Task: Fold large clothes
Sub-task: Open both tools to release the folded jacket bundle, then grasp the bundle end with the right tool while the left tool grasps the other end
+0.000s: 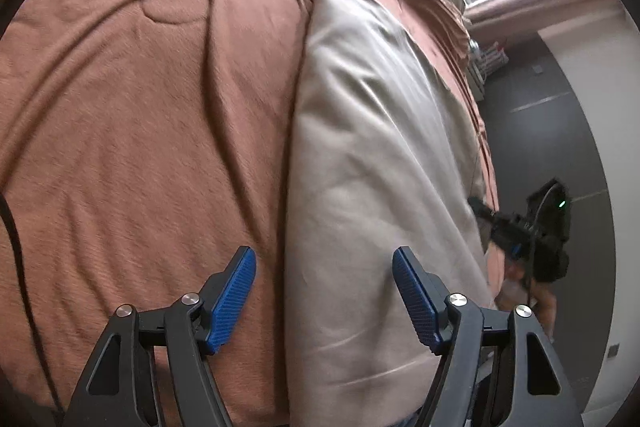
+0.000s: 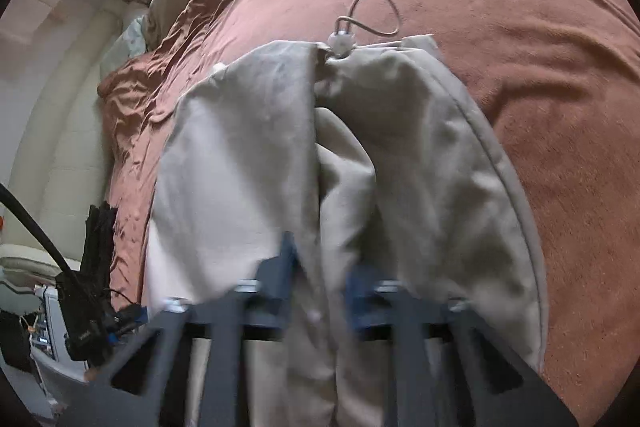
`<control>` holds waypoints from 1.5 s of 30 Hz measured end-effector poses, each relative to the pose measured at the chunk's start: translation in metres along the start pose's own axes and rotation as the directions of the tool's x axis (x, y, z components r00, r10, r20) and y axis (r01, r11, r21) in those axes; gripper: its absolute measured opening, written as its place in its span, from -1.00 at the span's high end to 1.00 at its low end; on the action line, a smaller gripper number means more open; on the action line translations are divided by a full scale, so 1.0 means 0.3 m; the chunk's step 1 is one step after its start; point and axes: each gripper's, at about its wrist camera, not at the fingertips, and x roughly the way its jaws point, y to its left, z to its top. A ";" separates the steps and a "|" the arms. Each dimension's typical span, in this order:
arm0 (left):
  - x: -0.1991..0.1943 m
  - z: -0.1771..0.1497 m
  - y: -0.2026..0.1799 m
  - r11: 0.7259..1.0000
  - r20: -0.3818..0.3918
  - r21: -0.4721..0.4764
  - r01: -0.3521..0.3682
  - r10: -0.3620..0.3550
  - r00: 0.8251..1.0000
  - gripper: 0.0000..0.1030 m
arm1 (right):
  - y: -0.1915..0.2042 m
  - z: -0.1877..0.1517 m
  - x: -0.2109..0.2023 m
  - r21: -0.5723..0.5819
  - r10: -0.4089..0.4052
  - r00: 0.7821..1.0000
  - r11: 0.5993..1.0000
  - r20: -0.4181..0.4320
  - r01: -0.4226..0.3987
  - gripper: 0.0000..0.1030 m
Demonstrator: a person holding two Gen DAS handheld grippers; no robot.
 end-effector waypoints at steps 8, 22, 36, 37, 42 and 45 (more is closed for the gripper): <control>-0.014 -0.012 -0.106 0.998 -0.001 0.060 0.022 -0.022 1.000 -0.07 | 0.089 -0.053 -0.180 -0.168 -0.116 0.983 0.976 0.141 0.139 0.92; 0.027 -0.044 -0.179 0.992 -0.037 0.115 0.055 -0.051 0.998 0.00 | 0.001 -0.071 -0.157 -0.046 -0.263 0.949 0.960 0.172 0.275 0.93; 0.048 0.077 -0.147 0.997 0.004 0.075 0.021 -0.022 1.000 -0.03 | -0.040 -0.023 -0.280 -0.062 -0.154 0.972 0.984 0.177 0.167 -0.26; 0.054 0.087 -0.151 0.997 0.004 0.079 0.020 -0.020 1.000 -0.03 | -0.055 -0.020 -0.282 -0.059 -0.149 0.972 0.985 0.181 0.162 -0.26; 0.075 0.121 -0.142 0.996 -0.012 0.091 -0.003 0.004 1.000 -0.03 | -0.117 -0.001 -0.209 -0.040 -0.064 0.993 0.997 0.096 0.068 -0.26; 0.110 0.164 -0.142 0.995 -0.021 0.100 -0.005 0.008 1.000 -0.04 | -0.159 0.024 -0.126 -0.005 0.000 1.000 1.000 0.026 0.000 -0.26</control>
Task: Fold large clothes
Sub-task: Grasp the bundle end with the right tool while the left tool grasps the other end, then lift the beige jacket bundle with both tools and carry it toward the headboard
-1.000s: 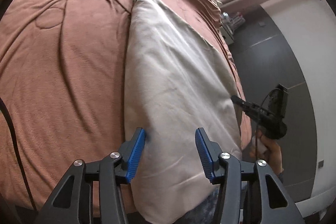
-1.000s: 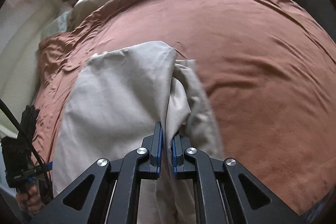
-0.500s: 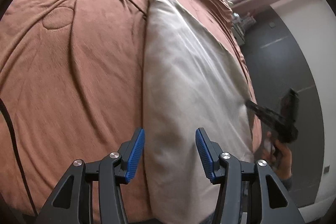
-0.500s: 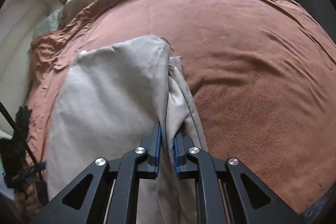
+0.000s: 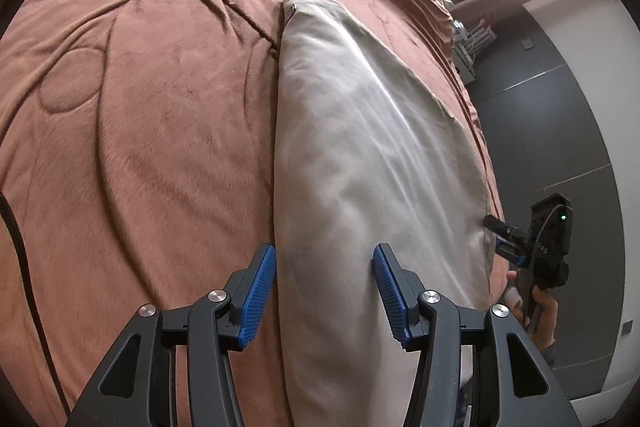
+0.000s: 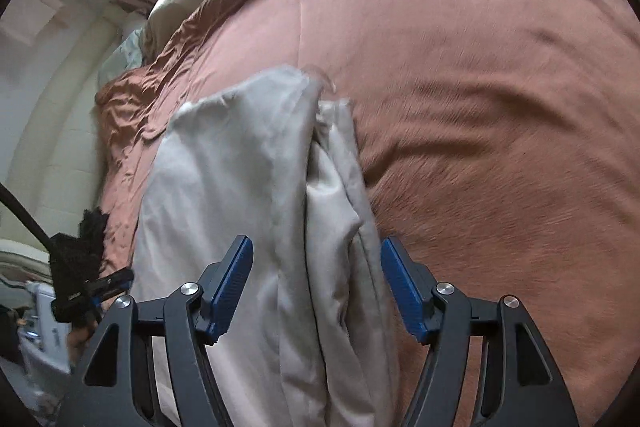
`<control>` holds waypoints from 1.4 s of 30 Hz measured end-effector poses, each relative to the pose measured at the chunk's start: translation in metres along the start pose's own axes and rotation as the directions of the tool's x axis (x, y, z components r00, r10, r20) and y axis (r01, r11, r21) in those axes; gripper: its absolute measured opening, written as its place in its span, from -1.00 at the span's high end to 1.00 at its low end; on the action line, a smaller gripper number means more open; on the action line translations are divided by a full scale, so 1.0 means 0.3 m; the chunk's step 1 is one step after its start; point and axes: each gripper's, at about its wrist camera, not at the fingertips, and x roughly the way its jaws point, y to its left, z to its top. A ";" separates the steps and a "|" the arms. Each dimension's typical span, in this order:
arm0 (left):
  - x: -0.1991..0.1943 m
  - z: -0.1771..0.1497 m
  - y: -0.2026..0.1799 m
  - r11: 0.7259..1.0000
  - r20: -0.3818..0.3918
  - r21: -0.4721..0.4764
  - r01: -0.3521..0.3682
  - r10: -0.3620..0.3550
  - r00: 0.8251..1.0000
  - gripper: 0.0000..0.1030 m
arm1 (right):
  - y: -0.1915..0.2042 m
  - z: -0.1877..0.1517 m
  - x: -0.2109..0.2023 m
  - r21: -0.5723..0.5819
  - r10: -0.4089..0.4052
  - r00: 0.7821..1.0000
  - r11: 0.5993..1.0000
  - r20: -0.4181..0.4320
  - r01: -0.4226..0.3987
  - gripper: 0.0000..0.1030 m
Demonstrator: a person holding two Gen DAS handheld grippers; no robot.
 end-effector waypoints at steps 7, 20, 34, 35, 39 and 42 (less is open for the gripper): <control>0.066 0.100 0.013 1.000 0.000 -0.002 -0.007 0.007 1.000 -0.16 | -0.067 0.090 0.120 0.067 0.126 0.989 0.990 -0.073 -0.122 -0.26; 0.139 0.259 0.004 0.996 0.041 0.012 -0.083 0.082 0.996 -0.16 | -0.121 0.268 0.265 0.094 0.191 0.973 0.979 -0.128 -0.180 -0.13; -0.002 0.226 -0.135 0.990 0.153 0.062 -0.125 0.114 0.982 0.61 | 0.155 0.162 0.108 -0.145 0.106 0.994 0.984 -0.011 -0.107 0.58; -0.024 0.218 -0.153 0.989 0.165 0.073 -0.128 0.115 0.980 0.63 | 0.170 0.147 0.089 -0.155 0.102 0.995 0.983 0.000 -0.101 0.58; -0.132 0.177 -0.225 0.985 0.220 0.115 -0.128 0.100 0.970 0.66 | 0.256 0.075 -0.005 -0.184 0.102 0.993 0.979 0.067 -0.088 0.58; -0.220 0.137 -0.276 0.984 0.257 0.134 -0.119 0.082 0.963 0.67 | 0.285 -0.002 -0.082 -0.221 0.109 0.988 0.972 0.113 -0.082 0.58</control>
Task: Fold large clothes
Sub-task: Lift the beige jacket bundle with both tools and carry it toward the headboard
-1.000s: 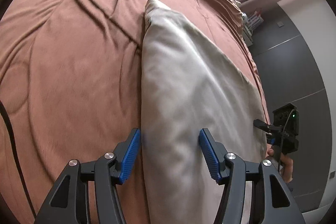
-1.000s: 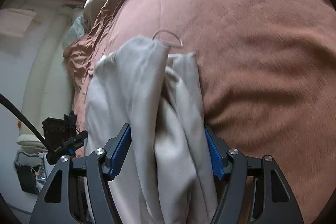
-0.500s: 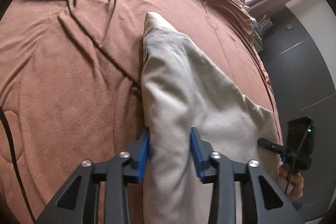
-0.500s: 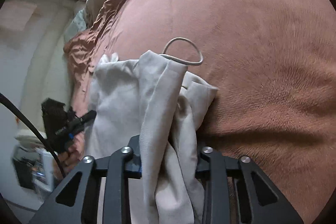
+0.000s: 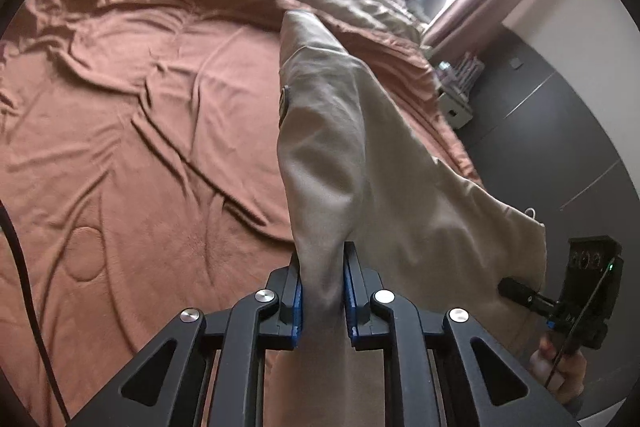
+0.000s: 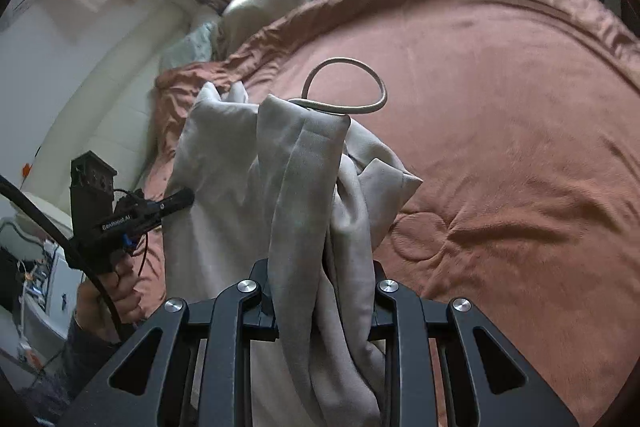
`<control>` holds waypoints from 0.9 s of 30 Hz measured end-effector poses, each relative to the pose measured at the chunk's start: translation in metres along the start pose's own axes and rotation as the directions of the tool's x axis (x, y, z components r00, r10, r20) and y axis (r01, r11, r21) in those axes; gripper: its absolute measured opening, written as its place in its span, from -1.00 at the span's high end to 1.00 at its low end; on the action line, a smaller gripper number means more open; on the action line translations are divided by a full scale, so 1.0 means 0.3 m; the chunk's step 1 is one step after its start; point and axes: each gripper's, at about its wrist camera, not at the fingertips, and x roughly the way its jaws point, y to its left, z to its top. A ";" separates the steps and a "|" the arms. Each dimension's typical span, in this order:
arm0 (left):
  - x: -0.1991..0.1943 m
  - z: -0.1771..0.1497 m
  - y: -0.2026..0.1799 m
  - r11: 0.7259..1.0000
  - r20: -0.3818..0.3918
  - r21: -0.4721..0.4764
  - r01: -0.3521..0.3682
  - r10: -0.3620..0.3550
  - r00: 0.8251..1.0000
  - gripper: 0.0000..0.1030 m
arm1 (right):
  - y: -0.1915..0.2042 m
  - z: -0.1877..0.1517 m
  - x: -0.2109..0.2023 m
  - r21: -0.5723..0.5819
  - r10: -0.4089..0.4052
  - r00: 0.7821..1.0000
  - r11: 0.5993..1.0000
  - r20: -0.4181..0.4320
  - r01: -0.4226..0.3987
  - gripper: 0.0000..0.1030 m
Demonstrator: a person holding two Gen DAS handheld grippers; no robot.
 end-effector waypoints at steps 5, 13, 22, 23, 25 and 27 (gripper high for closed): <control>-0.125 -0.021 -0.085 0.999 0.048 0.033 0.006 -0.007 0.999 0.69 | 0.097 -0.100 -0.113 -0.021 -0.012 0.997 1.000 0.072 0.013 0.58; -0.320 -0.087 -0.160 0.998 0.119 0.063 0.030 -0.038 0.992 0.71 | 0.207 -0.243 -0.314 -0.074 -0.017 0.989 0.997 0.150 0.028 0.58; -0.525 -0.157 -0.213 0.995 0.210 0.092 0.037 -0.056 0.976 0.72 | 0.274 -0.399 -0.503 -0.119 0.013 0.978 0.993 0.208 0.012 0.58; -0.550 -0.158 -0.218 0.994 0.222 0.102 0.035 -0.057 0.973 0.73 | 0.285 -0.408 -0.520 -0.128 0.018 0.976 0.992 0.215 0.009 0.58; -0.607 -0.155 -0.223 0.994 0.243 0.103 0.038 -0.063 0.968 0.73 | 0.311 -0.421 -0.549 -0.147 0.030 0.973 0.989 0.230 0.004 0.59; -0.676 -0.152 -0.230 0.993 0.270 0.109 0.036 -0.064 0.961 0.73 | 0.339 -0.422 -0.567 -0.160 0.045 0.969 0.987 0.245 -0.006 0.59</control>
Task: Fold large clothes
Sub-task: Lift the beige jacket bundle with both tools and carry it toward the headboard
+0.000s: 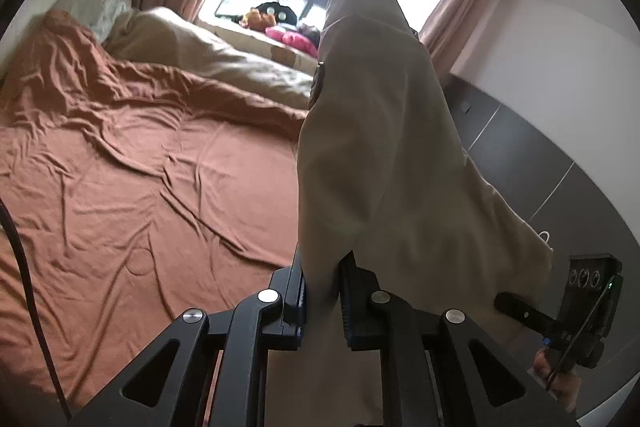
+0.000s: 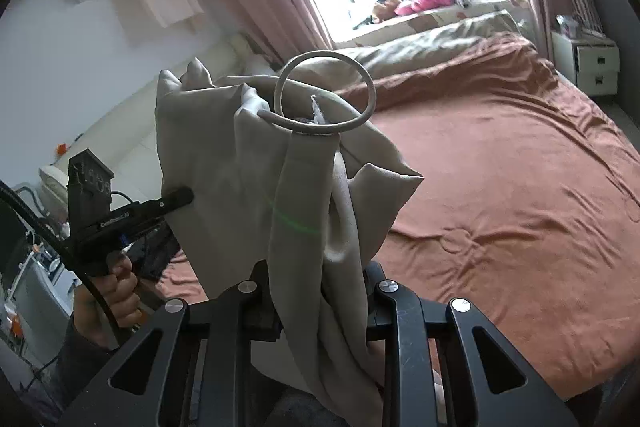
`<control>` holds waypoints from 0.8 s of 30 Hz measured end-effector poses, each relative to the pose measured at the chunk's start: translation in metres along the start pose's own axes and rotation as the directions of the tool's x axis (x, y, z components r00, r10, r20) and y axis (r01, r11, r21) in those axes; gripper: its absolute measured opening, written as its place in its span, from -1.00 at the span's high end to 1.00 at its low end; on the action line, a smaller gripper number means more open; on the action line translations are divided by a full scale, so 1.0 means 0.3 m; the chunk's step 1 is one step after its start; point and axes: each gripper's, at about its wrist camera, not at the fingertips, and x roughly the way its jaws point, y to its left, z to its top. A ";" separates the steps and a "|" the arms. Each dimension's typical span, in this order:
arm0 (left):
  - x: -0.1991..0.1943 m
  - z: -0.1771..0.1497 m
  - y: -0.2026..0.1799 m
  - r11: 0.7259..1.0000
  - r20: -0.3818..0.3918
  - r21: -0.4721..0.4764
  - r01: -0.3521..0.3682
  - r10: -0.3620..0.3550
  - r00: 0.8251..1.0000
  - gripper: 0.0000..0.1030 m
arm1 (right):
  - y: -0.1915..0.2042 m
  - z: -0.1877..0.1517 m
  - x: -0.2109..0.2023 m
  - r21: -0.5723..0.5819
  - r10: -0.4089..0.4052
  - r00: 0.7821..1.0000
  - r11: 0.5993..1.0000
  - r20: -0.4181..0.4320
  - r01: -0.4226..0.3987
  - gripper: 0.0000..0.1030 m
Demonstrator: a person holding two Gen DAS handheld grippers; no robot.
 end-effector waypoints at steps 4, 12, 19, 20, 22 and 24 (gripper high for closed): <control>-0.121 0.045 0.000 1.000 0.057 0.020 -0.019 0.018 0.998 0.73 | 0.080 0.006 -0.041 -0.035 0.031 0.999 0.999 0.029 -0.030 0.59; -0.368 0.135 0.100 0.998 0.155 0.005 -0.067 0.066 0.986 0.74 | 0.258 0.020 -0.030 -0.117 0.113 0.993 0.987 0.044 -0.107 0.59; -0.634 0.219 0.245 0.987 0.242 -0.023 -0.158 0.159 0.957 0.74 | 0.429 0.063 0.094 -0.179 0.216 0.976 0.962 0.034 -0.207 0.59; -0.673 0.230 0.270 0.985 0.254 -0.030 -0.172 0.173 0.951 0.74 | 0.463 0.069 0.113 -0.187 0.232 0.972 0.957 0.029 -0.222 0.59; -0.744 0.249 0.324 0.980 0.273 -0.042 -0.195 0.199 0.941 0.74 | 0.511 0.086 0.158 -0.206 0.255 0.967 0.947 0.021 -0.245 0.59; -0.818 0.270 0.389 0.973 0.286 -0.056 -0.222 0.229 0.931 0.74 | 0.575 0.098 0.206 -0.226 0.273 0.962 0.937 0.004 -0.265 0.59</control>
